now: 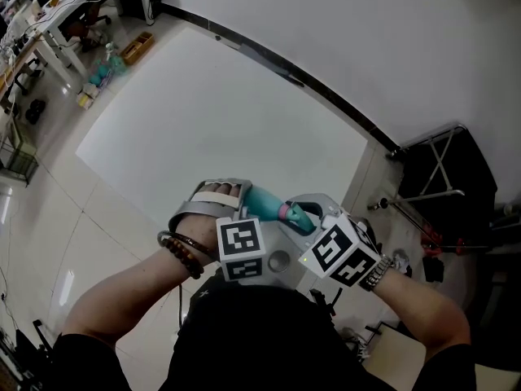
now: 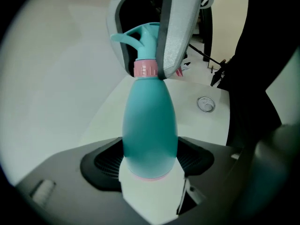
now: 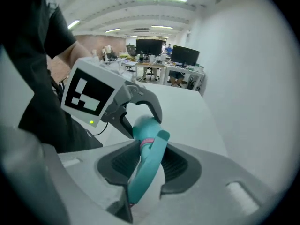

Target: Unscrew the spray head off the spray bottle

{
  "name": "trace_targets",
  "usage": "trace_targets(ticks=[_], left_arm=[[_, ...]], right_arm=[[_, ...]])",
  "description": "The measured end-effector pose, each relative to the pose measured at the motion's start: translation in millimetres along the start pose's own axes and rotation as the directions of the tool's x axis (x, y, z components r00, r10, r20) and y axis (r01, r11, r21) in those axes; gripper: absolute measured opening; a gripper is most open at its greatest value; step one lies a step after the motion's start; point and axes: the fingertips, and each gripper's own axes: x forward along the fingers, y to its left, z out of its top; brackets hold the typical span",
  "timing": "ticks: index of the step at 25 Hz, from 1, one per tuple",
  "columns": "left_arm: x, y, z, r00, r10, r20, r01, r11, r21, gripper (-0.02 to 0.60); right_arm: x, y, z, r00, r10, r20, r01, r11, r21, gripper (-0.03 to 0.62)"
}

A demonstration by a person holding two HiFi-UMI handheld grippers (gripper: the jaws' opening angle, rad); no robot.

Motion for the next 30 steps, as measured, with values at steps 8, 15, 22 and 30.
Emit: trace_targets(ticks=[8,15,22,30], left_arm=[[-2,14,-2,0.992,0.126,-0.024,-0.126,0.992,-0.002,0.377],[-10,34,6,0.951,0.308,-0.016,-0.308,0.951,0.018,0.376],[-10,33,8,0.941,0.339,-0.007,-0.339,0.941,0.012,0.376],[-7,20,10,0.971,0.237,0.028,-0.235,0.97,-0.058,0.377]], right_arm=[[0,-17,-4,0.993,0.039,0.115,-0.089,0.874,0.478,0.123],[1,-28,-12,0.959,0.06,0.275,-0.268,0.496,0.826,0.123],[1,-29,-13,0.938,0.025,0.346,-0.333,0.342,0.879,0.124],[-12,-39,-6,0.923,-0.007,0.386,-0.353,0.389,0.851,0.175]])
